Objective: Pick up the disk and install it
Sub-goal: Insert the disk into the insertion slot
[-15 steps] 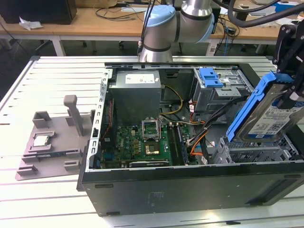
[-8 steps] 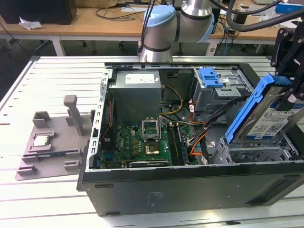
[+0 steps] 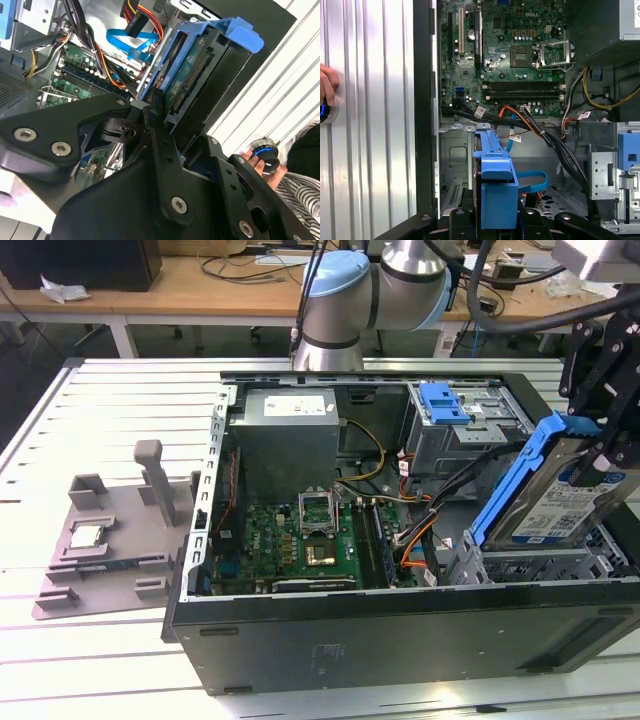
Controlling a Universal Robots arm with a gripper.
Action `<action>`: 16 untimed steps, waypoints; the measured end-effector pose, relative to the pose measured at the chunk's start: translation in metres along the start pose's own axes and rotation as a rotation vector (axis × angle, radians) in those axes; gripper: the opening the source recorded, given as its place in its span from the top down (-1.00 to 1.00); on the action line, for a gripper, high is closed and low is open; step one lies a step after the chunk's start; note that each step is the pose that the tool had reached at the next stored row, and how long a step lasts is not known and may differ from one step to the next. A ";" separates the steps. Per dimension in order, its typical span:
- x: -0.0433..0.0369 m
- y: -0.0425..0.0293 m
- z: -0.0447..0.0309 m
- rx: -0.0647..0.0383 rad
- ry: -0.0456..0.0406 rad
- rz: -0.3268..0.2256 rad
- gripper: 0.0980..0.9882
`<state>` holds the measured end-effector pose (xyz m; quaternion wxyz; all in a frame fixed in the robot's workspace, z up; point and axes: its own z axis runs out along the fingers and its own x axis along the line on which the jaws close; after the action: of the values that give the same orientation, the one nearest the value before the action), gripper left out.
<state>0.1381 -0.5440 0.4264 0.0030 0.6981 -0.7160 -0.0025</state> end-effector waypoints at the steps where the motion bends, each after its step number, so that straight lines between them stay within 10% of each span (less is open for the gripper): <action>1: 0.0000 0.0002 0.0015 0.000 -0.0001 0.000 0.40; 16: 0.0000 0.0011 0.0071 0.000 0.0000 0.000 0.23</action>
<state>0.1370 -0.5440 0.4192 0.0030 0.6983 -0.7158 -0.0025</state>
